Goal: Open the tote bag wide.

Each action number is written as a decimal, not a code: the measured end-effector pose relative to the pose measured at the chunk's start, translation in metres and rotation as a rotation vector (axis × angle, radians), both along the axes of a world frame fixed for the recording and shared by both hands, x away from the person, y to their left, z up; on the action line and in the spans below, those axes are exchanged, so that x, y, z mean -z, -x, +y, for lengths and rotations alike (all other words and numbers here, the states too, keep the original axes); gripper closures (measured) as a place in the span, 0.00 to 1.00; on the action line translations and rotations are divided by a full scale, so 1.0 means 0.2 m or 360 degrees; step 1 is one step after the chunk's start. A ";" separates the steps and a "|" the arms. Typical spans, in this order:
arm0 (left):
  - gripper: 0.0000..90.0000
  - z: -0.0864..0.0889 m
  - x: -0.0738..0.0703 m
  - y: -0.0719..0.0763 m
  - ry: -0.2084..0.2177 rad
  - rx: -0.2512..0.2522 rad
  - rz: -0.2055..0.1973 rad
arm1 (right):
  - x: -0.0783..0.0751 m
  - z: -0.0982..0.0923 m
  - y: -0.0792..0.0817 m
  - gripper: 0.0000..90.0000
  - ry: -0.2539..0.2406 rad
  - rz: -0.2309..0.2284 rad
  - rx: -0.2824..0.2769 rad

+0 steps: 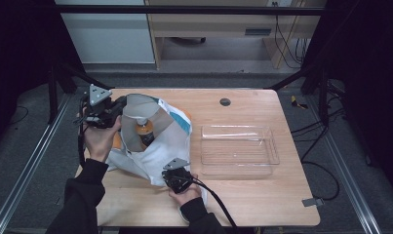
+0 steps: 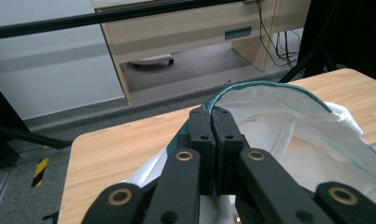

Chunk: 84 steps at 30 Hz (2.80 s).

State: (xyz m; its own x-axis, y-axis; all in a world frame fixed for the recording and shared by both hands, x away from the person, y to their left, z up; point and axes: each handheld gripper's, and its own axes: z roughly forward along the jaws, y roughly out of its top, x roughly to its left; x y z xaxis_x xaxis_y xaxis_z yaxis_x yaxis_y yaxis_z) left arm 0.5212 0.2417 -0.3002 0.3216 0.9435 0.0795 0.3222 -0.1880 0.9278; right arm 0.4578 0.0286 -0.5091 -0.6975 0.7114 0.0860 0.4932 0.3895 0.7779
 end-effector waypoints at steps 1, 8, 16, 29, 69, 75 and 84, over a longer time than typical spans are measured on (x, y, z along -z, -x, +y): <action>0.98 0.00 0.00 -0.02 -0.0003 -0.0007 0.0002 | 0.00 0.00 0.00 1.00 0.0000 0.0000 -0.0001; 0.98 0.00 0.04 -0.06 0.0012 -0.0010 0.0012 | 0.00 0.00 0.00 1.00 -0.0006 0.0002 -0.0002; 0.98 0.01 0.06 -0.05 0.0023 0.0005 0.0005 | -0.09 -0.03 0.00 0.94 -0.0096 -0.0110 0.0008; 0.98 0.01 0.08 -0.03 0.0017 0.0025 -0.0001 | -0.57 -0.22 -0.15 0.62 -0.0308 -0.0611 0.0341; 0.68 0.15 0.30 0.21 -0.0123 0.0098 0.0023 | -0.58 -0.22 -0.30 0.99 -0.0214 -0.0515 0.0390; 0.91 0.16 0.29 0.19 -0.0127 0.0037 0.0029 | -0.57 -0.23 -0.29 0.94 -0.0237 -0.0489 0.0356; 0.93 0.14 0.27 0.17 -0.0113 0.0018 0.0043 | -0.61 -0.23 -0.13 0.85 -0.0333 -0.0550 0.0251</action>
